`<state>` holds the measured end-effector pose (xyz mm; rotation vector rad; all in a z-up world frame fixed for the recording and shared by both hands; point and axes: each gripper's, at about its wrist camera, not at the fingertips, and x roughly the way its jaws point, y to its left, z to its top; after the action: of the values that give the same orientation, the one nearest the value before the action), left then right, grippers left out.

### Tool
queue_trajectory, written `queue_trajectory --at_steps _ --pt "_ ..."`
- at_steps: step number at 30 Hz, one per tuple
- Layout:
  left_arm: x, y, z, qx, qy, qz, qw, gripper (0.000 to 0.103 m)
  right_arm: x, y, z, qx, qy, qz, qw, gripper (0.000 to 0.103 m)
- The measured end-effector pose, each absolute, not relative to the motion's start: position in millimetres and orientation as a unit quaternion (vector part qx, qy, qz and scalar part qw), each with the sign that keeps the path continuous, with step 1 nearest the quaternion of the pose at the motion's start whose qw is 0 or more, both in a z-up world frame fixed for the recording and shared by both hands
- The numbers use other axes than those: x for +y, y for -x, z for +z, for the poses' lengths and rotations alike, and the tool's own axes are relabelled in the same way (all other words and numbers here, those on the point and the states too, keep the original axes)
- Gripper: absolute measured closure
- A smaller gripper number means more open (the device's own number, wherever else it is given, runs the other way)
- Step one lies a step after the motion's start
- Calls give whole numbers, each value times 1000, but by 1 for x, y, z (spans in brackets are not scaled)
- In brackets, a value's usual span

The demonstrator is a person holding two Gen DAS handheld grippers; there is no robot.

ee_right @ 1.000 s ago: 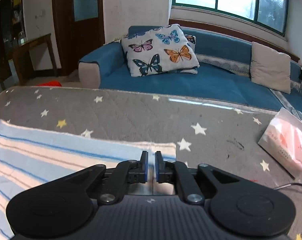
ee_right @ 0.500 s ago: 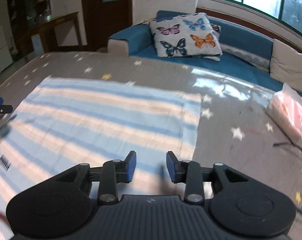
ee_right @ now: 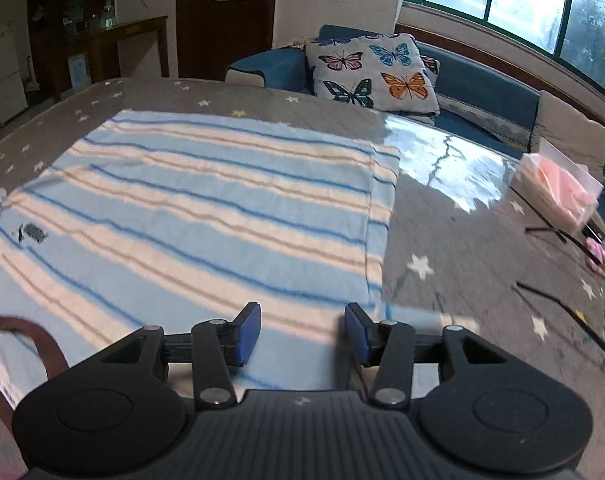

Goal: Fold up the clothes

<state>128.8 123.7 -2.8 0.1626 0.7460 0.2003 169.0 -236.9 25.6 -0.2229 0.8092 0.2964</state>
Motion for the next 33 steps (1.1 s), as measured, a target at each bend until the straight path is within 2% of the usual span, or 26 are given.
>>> queue_trajectory --at_steps 7,9,10,12,14,15,17,19,25,27,28,29,30,31,33 --pt "144 -95 -5 376 -36 105 920 21 -218 -136 37 370 111 195 902 56" --pt "147 -90 -7 380 -28 104 919 23 -205 -125 39 365 116 227 895 57" --pt "147 -88 -7 379 -24 100 920 26 -198 -120 39 363 118 243 892 58" --pt "149 -84 -5 380 -13 86 921 41 -183 -109 41 359 120 278 883 59" --pt "147 -83 -4 382 -6 65 922 60 -167 -97 44 360 120 314 870 60" --pt "145 -82 -3 381 -9 59 923 65 -159 -91 45 359 122 333 863 61" --pt "141 -80 -2 380 -14 47 924 90 -142 -79 46 354 130 367 850 61" --pt "138 -78 -2 377 -20 52 924 97 -123 -67 49 347 139 400 837 61" --pt "145 -70 0 374 -9 69 925 96 -65 -42 40 321 189 467 802 62" --pt "149 -65 2 371 -5 77 926 94 -51 -37 33 310 206 472 799 67" --pt "150 -62 3 368 -4 81 926 91 -45 -34 31 302 218 470 801 67" --pt "152 -59 3 367 -2 81 927 77 -41 -32 29 296 229 465 803 68" --pt "154 -56 3 367 1 78 927 70 -39 -29 27 291 238 460 804 74" --pt "154 -56 2 369 -1 77 926 67 -36 -28 26 289 244 459 804 78" --pt "155 -58 -2 379 -3 70 923 72 -34 -27 25 295 247 453 804 92"
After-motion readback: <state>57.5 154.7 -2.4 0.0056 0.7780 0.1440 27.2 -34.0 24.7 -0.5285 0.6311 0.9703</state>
